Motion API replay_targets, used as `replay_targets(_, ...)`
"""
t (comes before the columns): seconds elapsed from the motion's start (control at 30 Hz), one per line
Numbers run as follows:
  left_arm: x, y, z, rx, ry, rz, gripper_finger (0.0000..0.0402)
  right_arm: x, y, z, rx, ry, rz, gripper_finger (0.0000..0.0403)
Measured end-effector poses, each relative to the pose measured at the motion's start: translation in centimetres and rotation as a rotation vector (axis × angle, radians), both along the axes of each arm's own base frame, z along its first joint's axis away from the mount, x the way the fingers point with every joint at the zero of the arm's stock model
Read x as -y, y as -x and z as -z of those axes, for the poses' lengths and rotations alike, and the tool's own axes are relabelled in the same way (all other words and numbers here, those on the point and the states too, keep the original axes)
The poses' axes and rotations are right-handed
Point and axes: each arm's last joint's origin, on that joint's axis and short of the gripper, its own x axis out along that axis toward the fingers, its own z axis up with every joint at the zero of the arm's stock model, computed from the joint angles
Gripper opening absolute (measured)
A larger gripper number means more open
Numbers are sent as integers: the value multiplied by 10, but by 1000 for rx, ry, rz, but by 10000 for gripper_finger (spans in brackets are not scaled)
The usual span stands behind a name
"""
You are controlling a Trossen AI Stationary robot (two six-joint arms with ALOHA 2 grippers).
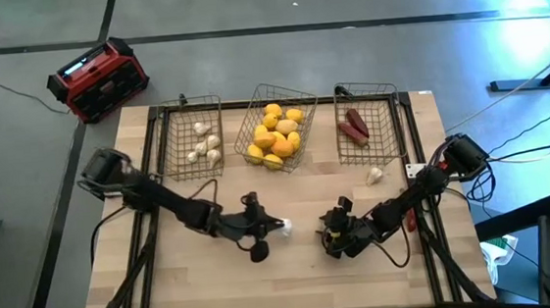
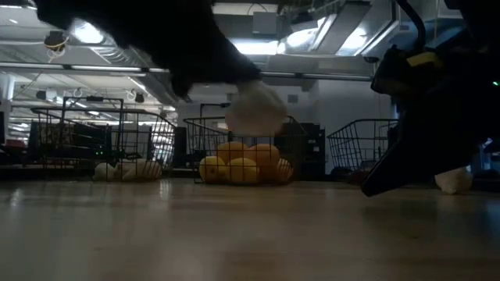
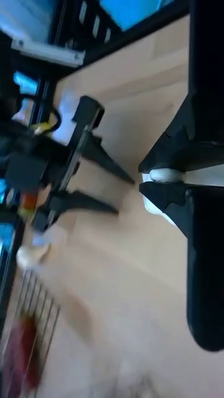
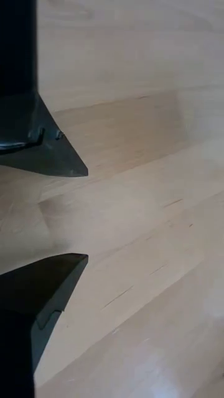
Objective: Sort produce into baskets
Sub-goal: Put the garlic into the left wire basket
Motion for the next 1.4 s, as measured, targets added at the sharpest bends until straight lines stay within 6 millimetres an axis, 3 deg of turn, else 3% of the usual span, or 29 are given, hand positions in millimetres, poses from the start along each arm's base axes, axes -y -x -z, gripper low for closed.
replay_targets(0.43, -23, 73, -79, -59, -129, -217, 22, 1, -1, -1, 42, 26, 53, 211)
replay_targets(0.8, -79, 132, -115, -59, -216, -563, 24, 1, -2, -1, 56, 34, 65, 211)
replay_targets(1.1, -128, 161, -112, -206, -274, -855, 23, 2, -2, -1, 63, 46, 75, 211)
replay_targets(1.4, -166, 171, -78, -378, -146, -1013, 24, 2, -2, -1, 68, 53, 82, 211)
